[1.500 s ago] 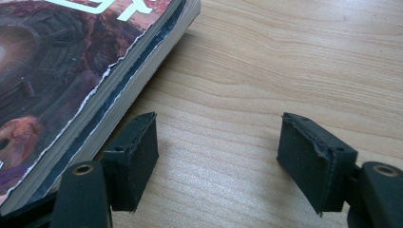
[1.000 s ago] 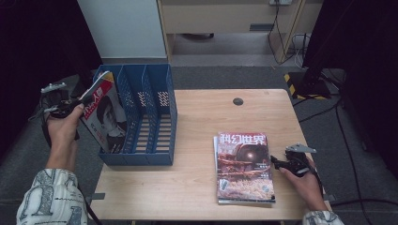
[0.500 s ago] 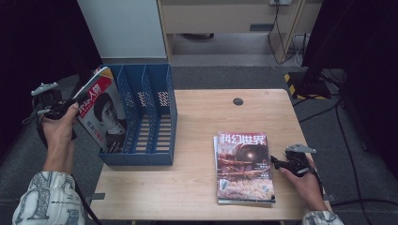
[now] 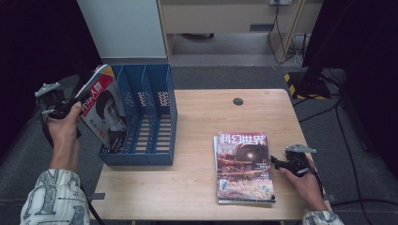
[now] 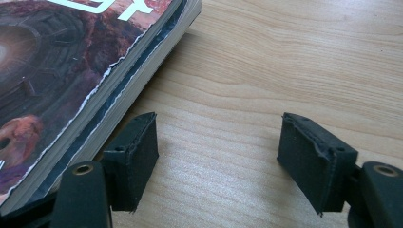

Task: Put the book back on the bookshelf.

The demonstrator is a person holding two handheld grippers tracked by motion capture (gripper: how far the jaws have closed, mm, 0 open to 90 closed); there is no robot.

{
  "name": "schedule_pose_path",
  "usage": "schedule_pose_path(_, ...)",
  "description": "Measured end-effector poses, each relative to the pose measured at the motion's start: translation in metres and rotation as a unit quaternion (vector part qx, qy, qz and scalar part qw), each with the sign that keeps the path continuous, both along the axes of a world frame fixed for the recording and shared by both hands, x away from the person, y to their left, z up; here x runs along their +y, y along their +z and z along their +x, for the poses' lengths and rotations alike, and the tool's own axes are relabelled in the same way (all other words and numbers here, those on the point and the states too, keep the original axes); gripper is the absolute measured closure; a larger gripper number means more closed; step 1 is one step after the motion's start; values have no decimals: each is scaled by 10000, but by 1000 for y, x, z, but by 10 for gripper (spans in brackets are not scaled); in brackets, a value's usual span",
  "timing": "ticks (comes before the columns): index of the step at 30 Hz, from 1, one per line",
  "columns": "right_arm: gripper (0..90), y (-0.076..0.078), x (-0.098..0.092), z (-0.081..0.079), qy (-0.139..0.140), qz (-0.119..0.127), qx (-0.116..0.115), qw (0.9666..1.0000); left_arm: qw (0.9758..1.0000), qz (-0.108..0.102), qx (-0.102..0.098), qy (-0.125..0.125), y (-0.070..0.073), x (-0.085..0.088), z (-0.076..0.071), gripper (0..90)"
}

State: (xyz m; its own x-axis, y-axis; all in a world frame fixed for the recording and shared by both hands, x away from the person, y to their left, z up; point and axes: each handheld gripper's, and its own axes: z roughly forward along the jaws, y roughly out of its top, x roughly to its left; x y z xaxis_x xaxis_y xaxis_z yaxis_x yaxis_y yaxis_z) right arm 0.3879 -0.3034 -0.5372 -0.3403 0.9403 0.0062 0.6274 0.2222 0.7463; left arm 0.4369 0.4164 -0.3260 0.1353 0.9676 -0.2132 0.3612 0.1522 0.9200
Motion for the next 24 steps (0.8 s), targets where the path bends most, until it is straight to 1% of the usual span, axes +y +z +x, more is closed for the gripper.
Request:
schedule_pose_path(3, 296, 0, 0, 0, 1, 2, 0, 10000, 10000, 3, -16, 18, -1, -1, 1, 863)
schedule_pose_path(11, 296, 0, 0, 0, -1, 1, -2, 10000, 10000, -9, 36, 29, -6, -1, 2, 861)
schedule_pose_path(13, 296, 0, 0, 0, 3, -1, -5, 10000, 10000, -34, 48, 30, -8, -1, 3, 859)
schedule_pose_path(15, 296, 0, 0, 0, 2, 0, -4, 10000, 10000, -68, 17, 36, -10, 0, 2, 858)
schedule_pose_path(21, 296, 0, 0, -1, -21, 16, 23, 10000, 9999, -141, 41, 40, -10, 1, 3, 852)
schedule_pose_path(24, 296, 0, 0, -1, -35, 25, 4, 10000, 9999, -97, 78, -16, -10, 2, 4, 846)
